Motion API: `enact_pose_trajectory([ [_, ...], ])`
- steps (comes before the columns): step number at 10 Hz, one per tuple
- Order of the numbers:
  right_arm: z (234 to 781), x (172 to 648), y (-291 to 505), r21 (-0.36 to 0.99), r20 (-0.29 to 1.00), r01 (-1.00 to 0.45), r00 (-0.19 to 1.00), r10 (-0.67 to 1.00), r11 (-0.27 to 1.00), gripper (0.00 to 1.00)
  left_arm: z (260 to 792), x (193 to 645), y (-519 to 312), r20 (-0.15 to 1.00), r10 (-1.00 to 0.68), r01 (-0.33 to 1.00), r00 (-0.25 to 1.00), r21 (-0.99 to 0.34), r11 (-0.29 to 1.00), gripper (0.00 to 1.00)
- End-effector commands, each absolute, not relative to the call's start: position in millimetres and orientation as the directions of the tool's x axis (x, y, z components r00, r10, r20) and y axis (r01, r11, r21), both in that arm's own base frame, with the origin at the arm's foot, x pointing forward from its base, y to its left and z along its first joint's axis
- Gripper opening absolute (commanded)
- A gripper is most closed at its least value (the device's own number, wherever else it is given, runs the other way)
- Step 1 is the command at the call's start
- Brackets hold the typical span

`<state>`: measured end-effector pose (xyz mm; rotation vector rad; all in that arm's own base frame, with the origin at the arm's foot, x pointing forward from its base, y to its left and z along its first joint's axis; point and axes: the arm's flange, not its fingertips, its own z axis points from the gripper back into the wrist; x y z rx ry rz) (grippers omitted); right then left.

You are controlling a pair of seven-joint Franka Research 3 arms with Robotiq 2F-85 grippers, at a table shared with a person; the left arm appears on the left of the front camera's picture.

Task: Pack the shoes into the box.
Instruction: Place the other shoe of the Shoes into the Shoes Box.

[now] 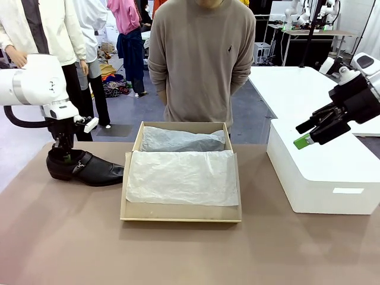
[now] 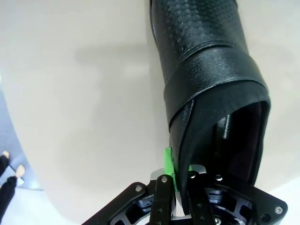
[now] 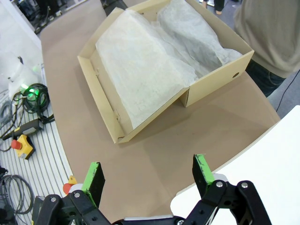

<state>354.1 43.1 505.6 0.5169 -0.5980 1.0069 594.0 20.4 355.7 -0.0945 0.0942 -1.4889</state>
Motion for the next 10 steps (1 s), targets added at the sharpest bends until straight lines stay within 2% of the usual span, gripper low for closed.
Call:
enact_pose_trajectory([
  [1, 504.5, 356.9, 42.9, 0.117, 0.698, -0.899, 0.377, 0.609, 0.422, 1.0, 384.8, 596.8, 38.3, -0.032, -0.979, 0.975, 0.203, -0.081, 0.205, 0.0],
  [5, 504.5, 356.9, 42.9, 0.117, 0.698, -0.899, 0.377, 0.609, 0.422, 1.0, 441.9, 610.0, 66.0, -0.028, -0.919, 0.918, 0.393, -0.051, 0.394, 0.0],
  [8, 504.5, 356.9, 42.9, 0.117, 0.698, -0.899, 0.377, 0.609, 0.422, 1.0, 487.5, 596.9, 63.7, 0.023, -0.802, 0.8, 0.596, -0.092, 0.592, 0.0],
  [10, 504.5, 356.9, 42.9, 0.117, 0.698, -0.899, 0.377, 0.609, 0.422, 1.0, 509.1, 584.6, 59.9, 0.036, -0.752, 0.751, 0.658, -0.102, 0.652, 0.0],
])
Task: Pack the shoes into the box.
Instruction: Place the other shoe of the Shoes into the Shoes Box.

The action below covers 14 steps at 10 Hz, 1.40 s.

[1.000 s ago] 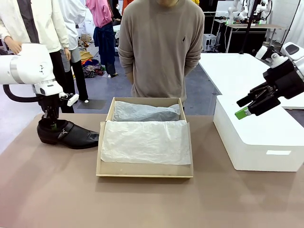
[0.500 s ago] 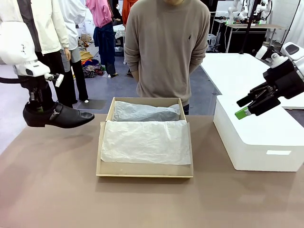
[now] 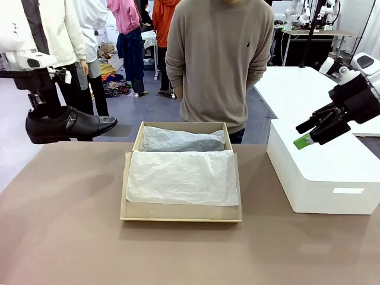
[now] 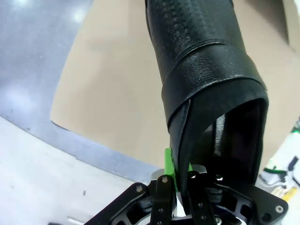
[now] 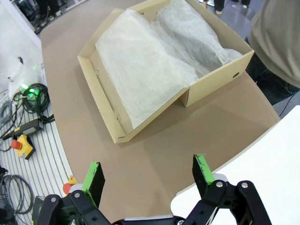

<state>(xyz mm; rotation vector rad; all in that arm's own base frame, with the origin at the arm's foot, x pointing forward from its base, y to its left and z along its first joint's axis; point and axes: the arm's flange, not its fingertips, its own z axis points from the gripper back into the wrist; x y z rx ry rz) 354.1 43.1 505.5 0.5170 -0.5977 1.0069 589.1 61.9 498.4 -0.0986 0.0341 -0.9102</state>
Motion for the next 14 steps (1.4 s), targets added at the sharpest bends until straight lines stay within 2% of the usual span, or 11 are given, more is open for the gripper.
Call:
enact_pose_trajectory([
  [1, 504.5, 356.9, 42.9, 0.117, 0.698, -0.899, 0.377, 0.609, 0.422, 1.0, 517.5, 578.4, 57.6, 0.032, -0.736, 0.734, 0.676, -0.114, 0.669, 0.0],
  [2, 504.5, 356.9, 42.9, 0.117, 0.698, -0.899, 0.377, 0.609, 0.422, 1.0, 524.7, 572.2, 55.0, -0.002, -0.755, 0.753, 0.656, -0.068, 0.654, 0.0],
  [3, 504.5, 356.9, 42.9, 0.117, 0.698, -0.899, 0.377, 0.609, 0.422, 1.0, 509.2, 583.5, 59.6, 0.018, -0.765, 0.762, 0.644, -0.105, 0.639, 0.0],
  [10, 504.5, 356.9, 42.9, 0.117, 0.698, -0.899, 0.377, 0.609, 0.422, 1.0, 502.3, 585.0, 56.9, 0.005, -0.759, 0.754, 0.651, -0.115, 0.646, 0.0],
  [12, 504.5, 356.9, 42.9, 0.117, 0.698, -0.899, 0.377, 0.609, 0.422, 1.0, 524.8, 577.6, 38.4, -0.003, -0.581, 0.58, 0.814, -0.066, 0.812, 0.0],
  [14, 504.5, 356.9, 42.9, 0.117, 0.698, -0.899, 0.377, 0.609, 0.422, 1.0, 545.1, 570.5, 15.6, -0.022, -0.48, 0.479, 0.877, -0.022, 0.877, 0.0],
])
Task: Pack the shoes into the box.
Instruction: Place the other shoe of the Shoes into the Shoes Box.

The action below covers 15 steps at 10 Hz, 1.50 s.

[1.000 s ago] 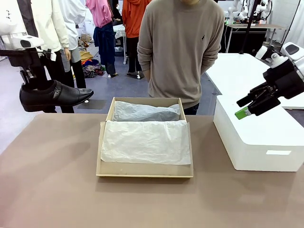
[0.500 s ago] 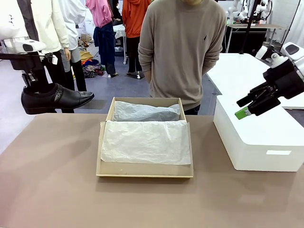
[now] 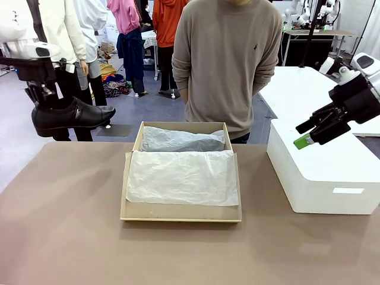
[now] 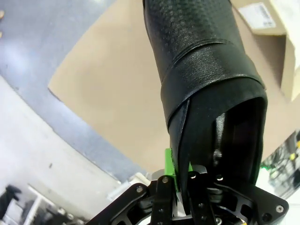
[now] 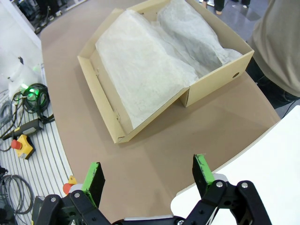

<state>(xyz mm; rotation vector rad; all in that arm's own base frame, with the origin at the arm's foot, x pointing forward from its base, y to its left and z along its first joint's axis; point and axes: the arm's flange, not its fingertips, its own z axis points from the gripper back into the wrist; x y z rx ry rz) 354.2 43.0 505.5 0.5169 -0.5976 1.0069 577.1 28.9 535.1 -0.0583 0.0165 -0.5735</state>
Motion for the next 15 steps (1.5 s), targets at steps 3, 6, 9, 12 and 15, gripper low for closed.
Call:
enact_pose_trajectory([
  [3, 504.5, 356.9, 42.9, 0.117, 0.698, -0.899, 0.377, 0.609, 0.422, 1.0, 572.4, 565.3, -23.2, -0.037, -0.276, 0.275, 0.961, -0.016, 0.961, 0.0],
  [6, 504.5, 356.9, 42.9, 0.117, 0.698, -0.899, 0.377, 0.609, 0.422, 1.0, 594.5, 556.6, -59.6, 0.02, -0.053, 0.053, 0.998, 0.0, 0.999, 0.0],
  [9, 504.5, 356.9, 42.9, 0.117, 0.698, -0.899, 0.377, 0.609, 0.422, 1.0, 601.8, 550.0, -77.0, 0.035, -0.065, 0.064, 0.997, 0.042, 0.997, 0.0],
  [12, 504.5, 356.9, 42.9, 0.117, 0.698, -0.899, 0.377, 0.609, 0.422, 1.0, 595.2, 554.9, -71.8, 0.01, -0.037, 0.037, 0.999, -0.018, 0.999, 0.0],
  [15, 504.5, 356.9, 42.9, 0.117, 0.698, -0.899, 0.377, 0.609, 0.422, 1.0, 595.2, 554.9, -71.8, 0.01, -0.037, 0.037, 0.999, -0.018, 0.999, 0.0],
])
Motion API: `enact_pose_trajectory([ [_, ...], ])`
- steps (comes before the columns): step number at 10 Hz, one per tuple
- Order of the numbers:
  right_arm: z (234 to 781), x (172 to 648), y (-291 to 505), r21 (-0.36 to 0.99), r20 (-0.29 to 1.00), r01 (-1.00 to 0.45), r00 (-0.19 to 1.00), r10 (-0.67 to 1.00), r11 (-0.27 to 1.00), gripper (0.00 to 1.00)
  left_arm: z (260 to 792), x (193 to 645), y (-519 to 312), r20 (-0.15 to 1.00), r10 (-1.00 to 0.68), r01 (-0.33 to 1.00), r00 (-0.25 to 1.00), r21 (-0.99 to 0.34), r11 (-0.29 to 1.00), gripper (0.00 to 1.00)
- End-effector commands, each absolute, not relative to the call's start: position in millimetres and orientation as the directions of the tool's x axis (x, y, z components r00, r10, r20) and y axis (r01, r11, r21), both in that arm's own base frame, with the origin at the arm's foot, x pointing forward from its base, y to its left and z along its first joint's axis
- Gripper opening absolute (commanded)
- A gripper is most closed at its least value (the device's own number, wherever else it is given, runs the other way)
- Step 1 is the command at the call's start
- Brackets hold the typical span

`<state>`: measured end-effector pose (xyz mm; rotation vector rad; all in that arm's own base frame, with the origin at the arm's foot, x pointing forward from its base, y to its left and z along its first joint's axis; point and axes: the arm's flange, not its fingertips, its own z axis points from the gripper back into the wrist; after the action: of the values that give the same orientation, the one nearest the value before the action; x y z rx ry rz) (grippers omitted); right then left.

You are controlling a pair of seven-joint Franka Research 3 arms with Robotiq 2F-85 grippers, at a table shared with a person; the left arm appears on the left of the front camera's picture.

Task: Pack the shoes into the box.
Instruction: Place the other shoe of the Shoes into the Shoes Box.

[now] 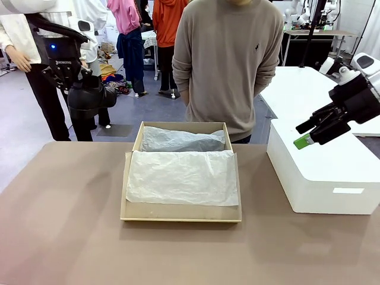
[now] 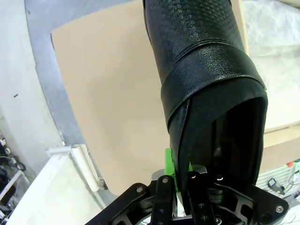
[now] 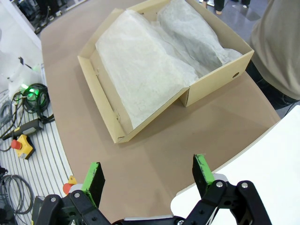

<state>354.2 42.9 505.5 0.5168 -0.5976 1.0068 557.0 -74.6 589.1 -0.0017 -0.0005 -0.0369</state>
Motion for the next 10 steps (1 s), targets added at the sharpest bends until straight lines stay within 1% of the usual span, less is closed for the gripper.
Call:
enact_pose_trajectory([
  [1, 504.5, 356.9, 42.9, 0.117, 0.698, -0.899, 0.377, 0.609, 0.422, 1.0, 589.1, 557.0, -74.7, 0.001, -0.037, 0.037, 0.999, -0.002, 0.999, 0.0],
  [2, 504.5, 356.9, 42.9, 0.117, 0.698, -0.899, 0.377, 0.609, 0.422, 1.0, 597.1, 548.2, -88.6, 0.032, 0.074, -0.074, 0.997, 0.003, 0.997, 0.0],
  [4, 504.5, 356.9, 42.9, 0.117, 0.698, -0.899, 0.377, 0.609, 0.422, 1.0, 615.7, 530.8, -123.3, 0.108, 0.228, -0.236, 0.968, 0.064, 0.97, 0.0],
  [6, 504.5, 356.9, 42.9, 0.117, 0.698, -0.899, 0.377, 0.609, 0.422, 1.0, 626.3, 517.8, -154.3, 0.142, 0.359, -0.374, 0.923, 0.1, 0.922, 0.0],
  [7, 504.5, 356.9, 42.9, 0.117, 0.698, -0.899, 0.377, 0.609, 0.422, 1.0, 628.5, 512.3, -170.1, 0.13, 0.444, -0.459, 0.886, 0.123, 0.88, 0.0],
  [8, 504.5, 356.9, 42.9, 0.117, 0.698, -0.899, 0.377, 0.609, 0.422, 1.0, 628.4, 508.5, -184.1, 0.11, 0.495, -0.506, 0.862, 0.115, 0.855, 0.0],
  [10, 504.5, 356.9, 42.9, 0.117, 0.698, -0.899, 0.377, 0.609, 0.422, 1.0, 626.4, 504.6, -213.0, 0.056, 0.598, -0.601, 0.799, 0.041, 0.799, 0.0],
])
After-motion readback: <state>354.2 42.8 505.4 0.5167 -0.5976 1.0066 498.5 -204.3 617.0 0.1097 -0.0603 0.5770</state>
